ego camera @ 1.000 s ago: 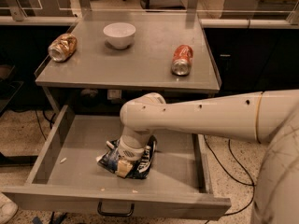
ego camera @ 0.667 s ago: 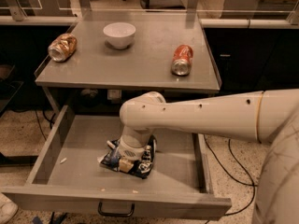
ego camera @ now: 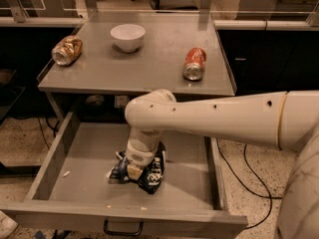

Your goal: Pick blue chip bag from top drawer and place on counter

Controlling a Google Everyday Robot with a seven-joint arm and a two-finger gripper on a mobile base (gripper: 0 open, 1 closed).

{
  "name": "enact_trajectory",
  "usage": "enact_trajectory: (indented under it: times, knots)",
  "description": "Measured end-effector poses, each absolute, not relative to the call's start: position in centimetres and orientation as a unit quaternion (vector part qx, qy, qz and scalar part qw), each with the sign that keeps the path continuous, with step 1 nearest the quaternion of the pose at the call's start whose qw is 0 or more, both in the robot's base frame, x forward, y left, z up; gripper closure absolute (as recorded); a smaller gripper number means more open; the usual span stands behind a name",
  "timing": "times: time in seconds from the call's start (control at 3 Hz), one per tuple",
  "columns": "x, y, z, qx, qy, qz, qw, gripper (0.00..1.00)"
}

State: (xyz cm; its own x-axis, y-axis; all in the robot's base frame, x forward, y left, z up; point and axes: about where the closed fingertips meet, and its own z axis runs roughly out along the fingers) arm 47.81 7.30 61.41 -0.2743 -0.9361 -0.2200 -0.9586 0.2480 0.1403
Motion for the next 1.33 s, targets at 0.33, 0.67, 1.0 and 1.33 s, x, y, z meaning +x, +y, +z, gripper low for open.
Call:
enact_trajectory:
  times: [0.33,0.67,1.0,1.33]
  knots:
    - [48.3,6.9,64.8,-0.586,0.804,0.095,0.036,1.00]
    - [48.3,6.9,64.8,-0.586,0.804,0.095,0.036,1.00]
    - [48.7,6.6,67.0,-0.574,0.813,0.088,0.049,1.00]
    - [49.1,5.3,71.1,-0.564,0.819,0.079,0.072,1.00]
